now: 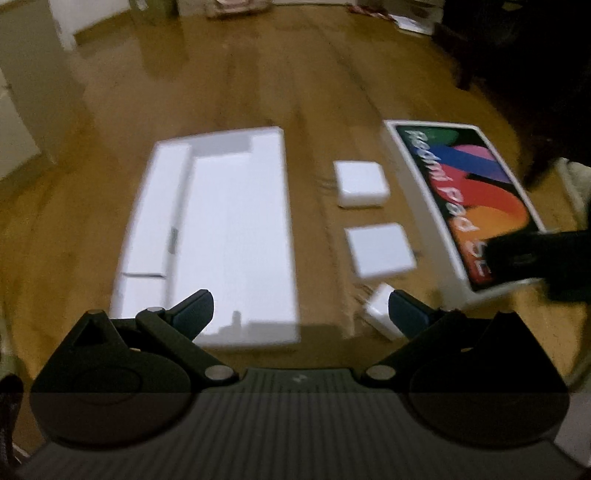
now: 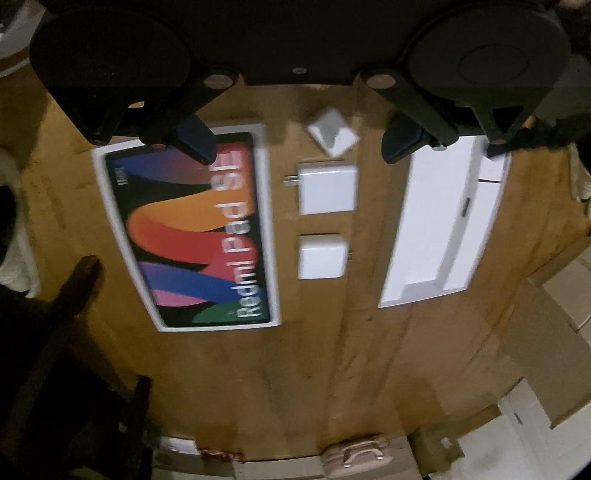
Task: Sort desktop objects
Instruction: 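Move the left gripper toward the small white ROMOSS charger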
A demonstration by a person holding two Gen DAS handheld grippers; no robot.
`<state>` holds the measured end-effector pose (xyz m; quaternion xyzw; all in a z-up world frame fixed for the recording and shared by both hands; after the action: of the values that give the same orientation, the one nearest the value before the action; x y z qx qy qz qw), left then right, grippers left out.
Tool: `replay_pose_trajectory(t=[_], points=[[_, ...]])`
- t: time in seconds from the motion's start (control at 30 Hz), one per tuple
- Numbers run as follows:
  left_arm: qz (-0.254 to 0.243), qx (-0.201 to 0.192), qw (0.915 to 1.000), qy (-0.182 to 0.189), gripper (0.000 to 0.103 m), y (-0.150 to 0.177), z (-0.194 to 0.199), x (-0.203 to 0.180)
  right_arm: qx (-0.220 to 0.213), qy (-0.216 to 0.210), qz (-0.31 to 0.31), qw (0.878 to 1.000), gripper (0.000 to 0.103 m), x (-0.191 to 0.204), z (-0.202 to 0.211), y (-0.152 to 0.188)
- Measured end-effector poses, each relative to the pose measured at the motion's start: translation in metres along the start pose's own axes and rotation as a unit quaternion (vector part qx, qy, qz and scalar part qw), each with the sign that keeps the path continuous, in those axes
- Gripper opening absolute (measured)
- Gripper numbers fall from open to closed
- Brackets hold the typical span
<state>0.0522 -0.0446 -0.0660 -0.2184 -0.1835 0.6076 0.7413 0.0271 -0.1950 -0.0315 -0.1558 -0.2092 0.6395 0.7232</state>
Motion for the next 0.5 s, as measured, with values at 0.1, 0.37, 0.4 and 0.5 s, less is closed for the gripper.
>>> replay_pose_trajectory(t=[0.1, 0.37, 0.4, 0.5], points=[[-0.012, 0.01, 0.9999, 0.008, 0.101, -0.001, -0.006, -0.005, -0.036, 0.024, -0.001, 0.999, 0.099, -0.012, 0.02, -0.011], [-0.108, 0.035, 0.9932, 0.024, 0.1, 0.014, -0.039, -0.047, -0.02, -0.035, -0.085, 0.996, 0.098, -0.021, -0.003, -0.007], [-0.121, 0.032, 0.9919, 0.022, 0.099, 0.015, -0.043, -0.049, -0.015, -0.037, -0.093, 0.995, 0.099, -0.022, -0.007, -0.004], [-0.131, 0.023, 0.9909, 0.016, 0.082, 0.014, -0.053, -0.048, -0.005, -0.037, -0.113, 0.993, 0.099, -0.027, -0.017, 0.0]])
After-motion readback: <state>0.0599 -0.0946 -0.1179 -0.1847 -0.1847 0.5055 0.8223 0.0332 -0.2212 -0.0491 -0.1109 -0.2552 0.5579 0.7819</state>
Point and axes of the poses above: each gripper's, at about its wrist camera, not at the fingertips, and z roughly against the way its jaws point, x to its left, y to its underside, the point moved 7 cm from there along -z, roughly the way its jaws point
